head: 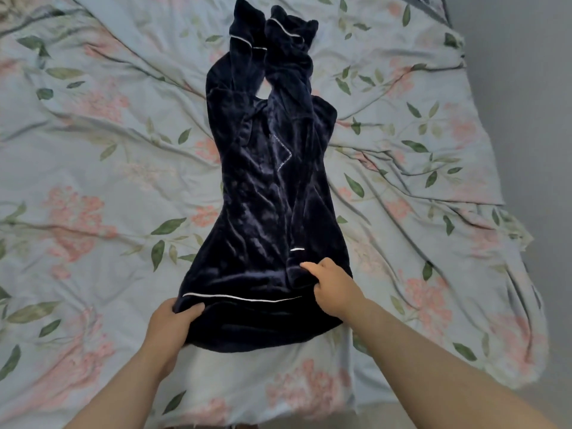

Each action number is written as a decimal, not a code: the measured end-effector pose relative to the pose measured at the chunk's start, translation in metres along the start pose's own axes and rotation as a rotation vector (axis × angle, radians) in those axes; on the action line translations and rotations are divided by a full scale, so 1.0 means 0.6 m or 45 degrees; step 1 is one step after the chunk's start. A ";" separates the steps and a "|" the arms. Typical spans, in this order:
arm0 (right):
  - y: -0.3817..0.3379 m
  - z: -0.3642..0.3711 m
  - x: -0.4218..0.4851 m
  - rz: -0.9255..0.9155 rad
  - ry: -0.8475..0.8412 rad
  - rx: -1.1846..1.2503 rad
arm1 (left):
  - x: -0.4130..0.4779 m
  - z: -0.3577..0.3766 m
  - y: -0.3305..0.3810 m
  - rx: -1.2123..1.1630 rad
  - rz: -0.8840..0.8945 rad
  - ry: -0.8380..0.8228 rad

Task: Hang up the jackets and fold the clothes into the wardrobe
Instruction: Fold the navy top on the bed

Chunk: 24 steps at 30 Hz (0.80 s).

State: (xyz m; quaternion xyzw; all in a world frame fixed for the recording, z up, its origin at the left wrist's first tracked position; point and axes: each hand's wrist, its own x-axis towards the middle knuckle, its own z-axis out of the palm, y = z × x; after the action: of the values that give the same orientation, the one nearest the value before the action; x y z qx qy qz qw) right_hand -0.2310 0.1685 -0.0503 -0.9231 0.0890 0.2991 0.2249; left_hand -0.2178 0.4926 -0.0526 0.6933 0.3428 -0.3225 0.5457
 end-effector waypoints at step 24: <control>-0.117 -0.027 0.086 0.516 0.298 0.941 | 0.095 0.104 0.126 0.244 0.390 -0.303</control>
State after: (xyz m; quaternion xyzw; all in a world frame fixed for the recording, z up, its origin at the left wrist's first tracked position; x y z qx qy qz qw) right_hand -0.1603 0.2213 -0.0437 -0.7721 0.3944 0.1788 0.4651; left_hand -0.1284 0.4258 -0.0713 0.7431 0.1345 -0.3464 0.5565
